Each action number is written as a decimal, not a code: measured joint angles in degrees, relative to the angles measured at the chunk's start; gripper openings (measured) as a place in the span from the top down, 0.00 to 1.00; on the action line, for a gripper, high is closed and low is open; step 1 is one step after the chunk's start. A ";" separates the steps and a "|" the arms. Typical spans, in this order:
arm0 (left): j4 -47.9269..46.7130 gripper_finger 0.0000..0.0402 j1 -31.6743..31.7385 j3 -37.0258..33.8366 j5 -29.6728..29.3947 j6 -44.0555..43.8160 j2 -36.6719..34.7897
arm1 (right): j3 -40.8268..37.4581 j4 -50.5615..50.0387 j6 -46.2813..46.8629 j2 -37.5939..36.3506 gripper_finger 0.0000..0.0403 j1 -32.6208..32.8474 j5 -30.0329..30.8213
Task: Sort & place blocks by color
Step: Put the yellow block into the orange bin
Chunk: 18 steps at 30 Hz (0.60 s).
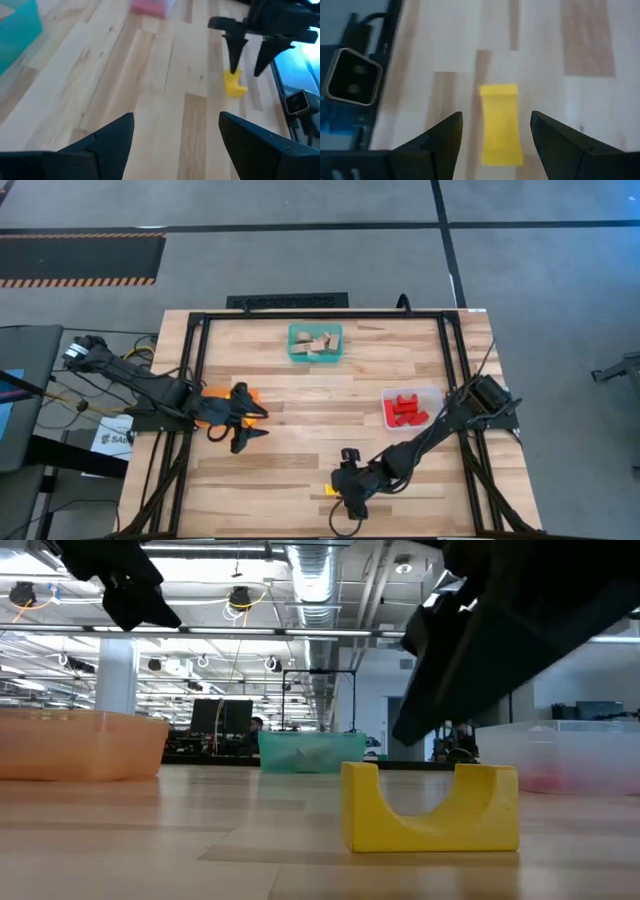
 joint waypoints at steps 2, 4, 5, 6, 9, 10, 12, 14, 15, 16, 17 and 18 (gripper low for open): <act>0.50 0.31 0.02 0.00 0.94 0.40 0.49 | 0.00 -0.54 1.82 0.01 0.37 -0.01 0.72; 0.57 0.31 0.00 0.02 1.27 0.52 0.94 | -0.09 -0.88 3.51 0.08 0.37 -0.13 0.71; 0.30 0.31 -0.03 0.00 1.29 0.78 0.91 | -0.09 -0.93 4.17 0.08 0.37 -0.13 0.70; 0.67 0.31 -0.06 0.00 1.32 1.06 0.86 | -0.07 -0.95 4.55 0.08 0.37 -0.11 0.43; 0.62 0.31 -0.07 0.02 1.25 1.97 0.85 | -0.07 -1.34 5.81 0.08 0.37 0.05 -0.43; 0.77 0.31 -0.07 0.02 1.24 2.18 0.85 | -0.07 -1.37 6.15 0.08 0.37 0.16 -0.55; 0.87 0.31 -0.07 0.02 1.22 2.18 0.85 | -0.07 -1.86 6.75 0.08 0.37 0.30 -0.61; 0.83 0.31 -0.07 0.02 1.18 2.44 0.85 | -0.07 -2.49 6.80 0.08 0.37 0.73 -0.64; 0.91 0.31 -0.07 0.02 1.16 2.63 0.85 | -0.07 -2.84 6.87 0.08 0.37 0.97 -0.60; 0.86 0.31 -0.07 0.02 1.14 2.64 0.85 | -0.07 -3.33 6.98 0.06 0.37 1.18 -0.68; 0.86 0.31 -0.07 0.02 1.04 2.64 0.85 | -0.07 -3.85 7.31 0.06 0.37 1.40 -0.72; 0.88 0.31 -0.07 0.01 1.02 2.61 0.85 | -0.07 -4.44 7.55 0.06 0.37 1.53 -0.73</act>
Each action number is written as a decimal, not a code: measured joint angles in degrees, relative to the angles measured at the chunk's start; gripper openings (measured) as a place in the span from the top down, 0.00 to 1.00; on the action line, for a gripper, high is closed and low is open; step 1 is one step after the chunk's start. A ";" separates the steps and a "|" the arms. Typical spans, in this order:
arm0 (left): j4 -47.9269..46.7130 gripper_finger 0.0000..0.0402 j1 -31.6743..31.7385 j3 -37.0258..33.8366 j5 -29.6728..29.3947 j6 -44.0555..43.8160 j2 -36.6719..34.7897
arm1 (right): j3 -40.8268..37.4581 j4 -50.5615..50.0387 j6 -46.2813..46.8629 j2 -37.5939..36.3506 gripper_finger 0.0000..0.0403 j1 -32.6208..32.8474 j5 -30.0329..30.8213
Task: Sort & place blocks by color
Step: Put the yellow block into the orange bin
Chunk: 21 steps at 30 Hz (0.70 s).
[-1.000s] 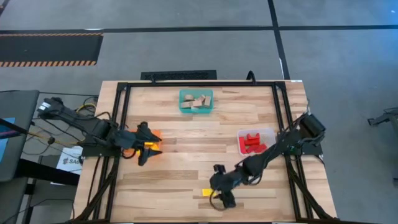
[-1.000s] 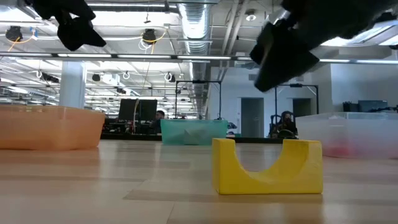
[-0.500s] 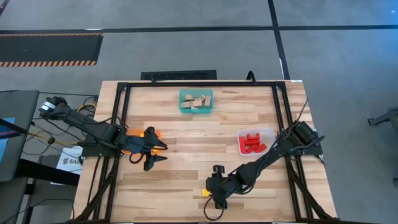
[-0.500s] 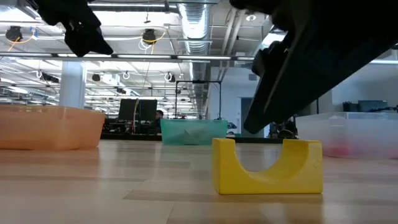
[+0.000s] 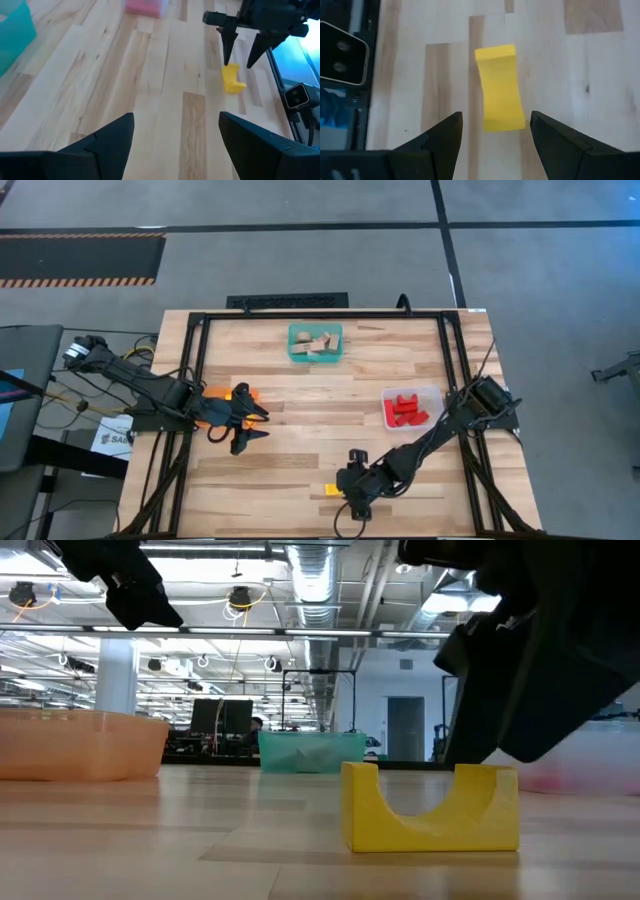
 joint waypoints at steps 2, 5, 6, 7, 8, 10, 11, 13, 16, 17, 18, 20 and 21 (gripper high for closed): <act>-0.01 0.31 0.00 0.01 -0.04 0.00 0.00 | 0.00 -0.60 0.03 0.00 0.37 0.27 0.23; -0.01 0.31 0.00 0.01 -0.47 0.02 0.00 | 0.00 -0.75 -0.27 0.00 0.37 0.57 0.66; -0.01 0.31 0.00 0.01 -0.93 0.11 0.00 | 0.00 -0.88 -0.27 0.00 0.37 0.57 0.70; 0.00 0.31 0.00 0.01 -1.37 0.18 0.00 | 0.00 -0.99 -0.26 0.00 0.37 0.45 0.72; 0.00 0.31 0.00 0.01 -1.60 0.19 0.00 | -0.16 -0.82 -0.29 0.02 0.37 0.41 0.77; 0.08 0.31 0.00 0.01 -1.73 0.20 0.00 | -1.01 -0.18 -0.25 0.04 0.37 0.35 1.02; 0.18 0.31 0.00 0.01 -1.80 0.20 0.00 | -1.52 -0.02 -0.26 0.07 0.37 0.35 1.03; 0.19 0.31 0.00 0.01 -1.85 0.20 0.00 | -2.52 0.99 -0.27 0.07 0.37 0.37 0.98; 0.20 0.31 0.00 0.01 -2.00 0.20 0.00 | -3.34 1.90 -0.30 0.07 0.37 0.37 0.98; 0.19 0.31 0.00 0.01 -2.35 0.19 0.00 | -3.45 2.11 -0.49 0.08 0.37 0.35 1.01; 0.19 0.31 0.00 0.01 -2.70 0.17 0.00 | -3.45 2.42 -0.79 0.09 0.37 0.35 1.03; 0.21 0.31 0.00 0.01 -3.18 0.17 0.00 | -3.43 3.16 -2.19 0.09 0.37 0.35 1.01; 0.19 0.31 0.00 0.01 -3.40 0.17 0.00 | -3.43 3.09 -2.43 0.09 0.37 0.37 1.03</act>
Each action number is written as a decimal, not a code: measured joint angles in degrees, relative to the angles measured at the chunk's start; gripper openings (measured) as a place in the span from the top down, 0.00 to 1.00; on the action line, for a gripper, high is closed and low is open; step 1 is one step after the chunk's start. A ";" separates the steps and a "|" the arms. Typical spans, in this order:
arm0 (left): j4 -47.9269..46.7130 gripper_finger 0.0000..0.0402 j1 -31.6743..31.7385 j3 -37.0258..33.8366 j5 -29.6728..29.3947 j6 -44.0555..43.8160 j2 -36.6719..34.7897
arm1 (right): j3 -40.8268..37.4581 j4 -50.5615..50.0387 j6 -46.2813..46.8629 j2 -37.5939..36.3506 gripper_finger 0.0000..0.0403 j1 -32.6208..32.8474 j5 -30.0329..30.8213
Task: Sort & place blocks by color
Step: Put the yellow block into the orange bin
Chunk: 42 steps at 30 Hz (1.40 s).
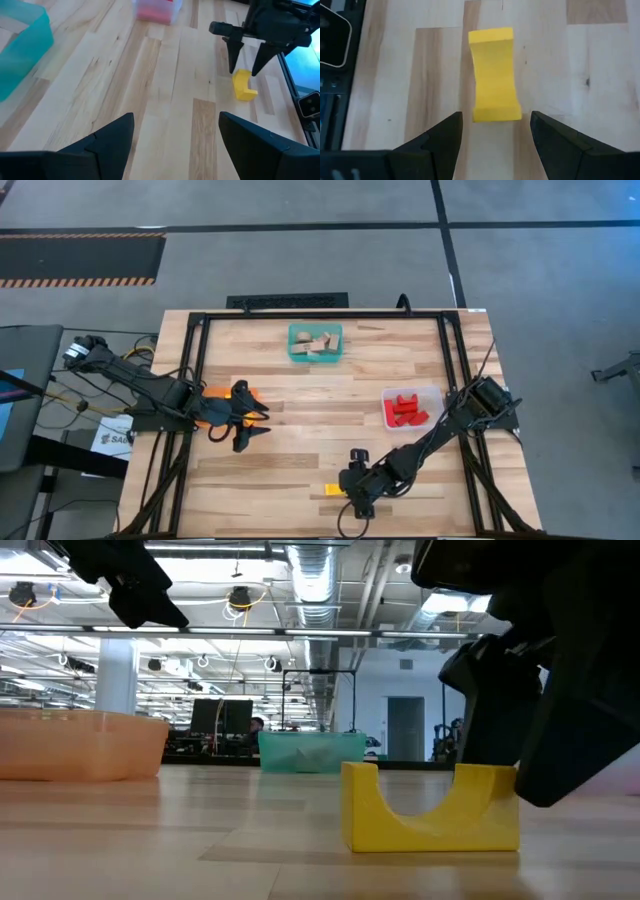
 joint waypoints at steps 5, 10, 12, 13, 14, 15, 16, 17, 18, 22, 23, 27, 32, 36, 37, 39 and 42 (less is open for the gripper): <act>0.19 0.31 0.00 0.00 -1.25 -0.02 0.00 | 0.00 -0.05 -2.54 0.01 0.37 0.03 0.96; 0.24 0.31 0.00 0.00 -2.48 -0.26 0.00 | 0.05 0.52 -2.95 0.80 0.37 0.09 1.24; 0.26 0.31 0.02 0.00 -2.95 -0.61 0.00 | 0.04 2.13 -3.01 2.13 0.37 0.06 1.05; 0.33 0.31 0.00 0.00 -2.98 -0.69 0.00 | -0.03 2.74 -3.16 2.87 0.37 0.15 1.09; 0.45 0.31 0.00 0.00 -2.98 -0.72 0.00 | 0.08 3.73 -3.10 3.59 0.37 0.17 1.03; 0.48 0.31 0.00 0.00 -2.97 -0.79 0.00 | 0.11 4.22 -2.89 4.15 0.37 0.18 1.10; 0.46 0.31 0.00 0.00 -2.97 -1.08 0.00 | 0.11 4.13 -2.33 4.26 0.37 0.22 1.29; 0.48 0.31 0.00 0.00 -2.98 -1.45 0.00 | 0.17 3.86 -1.58 4.28 0.37 0.24 1.71; 0.48 0.31 0.00 0.00 -3.00 -1.71 0.00 | 0.21 3.59 -0.96 4.30 0.38 0.24 2.02; 0.48 0.31 0.00 0.00 -3.08 -1.80 0.00 | 0.28 2.08 -1.37 3.64 0.47 0.24 3.91; 0.48 0.31 0.00 0.00 -3.08 -1.87 0.00 | 0.24 1.97 -1.46 3.61 0.51 0.23 4.06; 0.50 0.31 0.00 0.00 -2.82 -3.28 -0.02 | 0.68 0.89 -3.03 2.43 0.72 0.22 3.60; 0.40 0.31 0.26 0.11 -2.87 -5.25 -2.27 | 1.78 0.87 -7.35 -2.79 0.72 -1.00 3.75; 0.33 0.31 1.33 0.37 -4.14 -7.18 -5.20 | 1.62 -1.80 -9.73 -7.11 0.72 -5.15 4.07; 0.37 0.31 1.63 0.71 -4.76 -7.74 -6.05 | 1.62 -1.76 -11.52 -7.91 0.72 -6.55 4.09; 2.96 0.31 2.25 1.69 -5.43 -8.30 -7.31 | 1.65 -0.50 -15.43 -9.33 0.72 -9.82 4.10; 9.68 0.31 2.95 2.44 -5.57 -6.66 -9.39 | 1.70 4.56 -20.57 -9.04 0.72 -15.18 3.50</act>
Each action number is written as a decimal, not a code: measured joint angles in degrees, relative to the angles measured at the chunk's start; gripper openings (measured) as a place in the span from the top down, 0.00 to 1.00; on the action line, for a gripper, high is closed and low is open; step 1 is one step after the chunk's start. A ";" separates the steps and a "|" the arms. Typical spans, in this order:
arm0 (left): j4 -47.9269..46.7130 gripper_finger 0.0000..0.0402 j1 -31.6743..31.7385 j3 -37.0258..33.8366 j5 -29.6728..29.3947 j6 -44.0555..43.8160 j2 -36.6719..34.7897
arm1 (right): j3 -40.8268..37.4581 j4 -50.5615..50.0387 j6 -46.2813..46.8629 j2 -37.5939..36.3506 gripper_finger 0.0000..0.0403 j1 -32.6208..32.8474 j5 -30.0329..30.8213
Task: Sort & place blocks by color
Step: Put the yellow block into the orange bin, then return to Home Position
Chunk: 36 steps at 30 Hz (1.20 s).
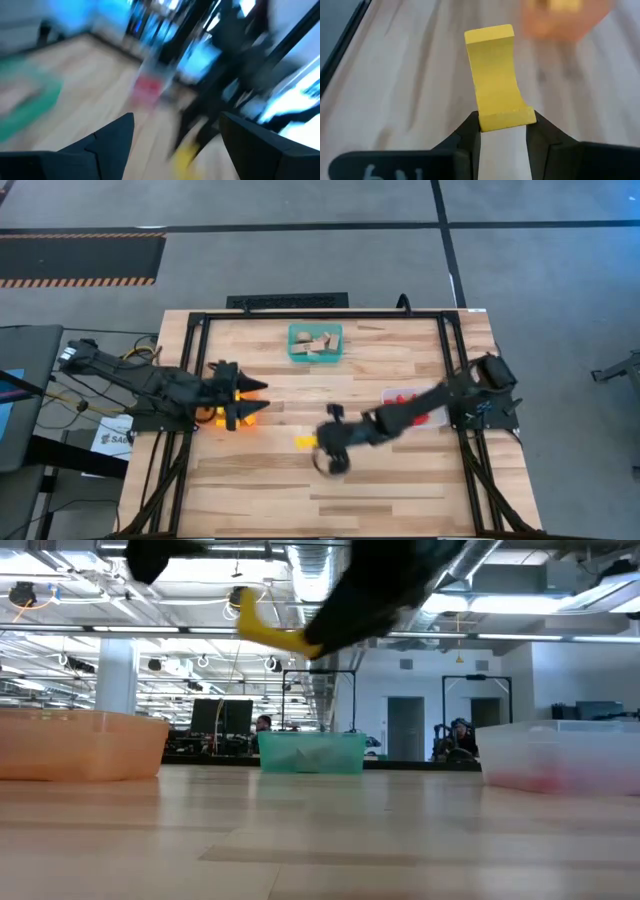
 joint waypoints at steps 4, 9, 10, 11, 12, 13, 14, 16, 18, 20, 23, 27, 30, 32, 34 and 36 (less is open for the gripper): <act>11.68 0.31 1.21 0.22 -0.92 5.38 -1.67 | 2.75 10.73 -4.71 4.57 0.72 -7.21 -3.17; 27.39 0.31 3.74 0.20 -4.20 9.63 -2.06 | 14.99 16.70 -8.60 15.39 0.72 -13.55 -9.10; 30.74 0.31 4.33 0.20 -3.38 10.72 -2.06 | 18.64 17.33 -8.80 18.02 0.72 -14.31 -10.34; 33.44 0.31 4.91 0.20 -2.33 11.61 -2.04 | 22.23 17.26 -8.81 20.46 0.72 -15.00 -11.36; 35.64 0.31 5.38 0.20 -1.06 12.31 -2.02 | 25.92 17.09 -8.85 22.86 0.72 -15.60 -12.25; 37.37 0.31 5.87 0.20 -0.01 12.69 -2.03 | 29.58 17.01 -8.84 25.23 0.72 -16.12 -13.31; 38.41 0.31 6.30 0.20 0.50 13.03 -2.05 | 33.01 16.85 -8.86 27.62 0.72 -16.55 -14.39; 38.67 0.31 6.78 0.20 0.64 13.10 -2.05 | 39.91 15.53 -8.58 32.05 0.72 -17.31 -16.17; 37.90 0.31 7.06 0.18 0.61 12.54 -2.02 | 46.46 12.69 -7.34 35.97 0.72 -17.94 -17.24; 37.88 0.31 7.08 0.14 0.68 11.83 -1.99 | 51.62 8.62 -6.42 38.89 0.72 -18.35 -18.94; 37.61 0.31 7.06 0.14 0.71 11.18 -1.81 | 57.25 5.16 -5.94 42.35 0.66 -18.90 -20.57; 37.53 0.31 7.06 0.11 0.70 11.20 -1.88 | 60.81 1.21 -4.57 44.79 0.41 -19.27 -20.64; 37.53 0.31 7.06 0.11 0.72 11.37 -1.91 | 61.11 -0.98 -2.34 44.86 0.24 -19.97 -20.86; 37.54 0.31 7.04 0.11 0.72 12.01 -1.91 | 61.20 -1.92 -1.41 44.81 0.16 -20.64 -20.86; 37.55 0.31 7.04 0.11 0.72 12.05 -1.91 | 61.15 -3.78 -0.83 44.29 0.09 -21.27 -20.82; 37.55 0.31 7.04 0.11 0.72 12.20 -1.91 | 61.13 -5.07 -0.80 43.43 0.04 -21.74 -20.77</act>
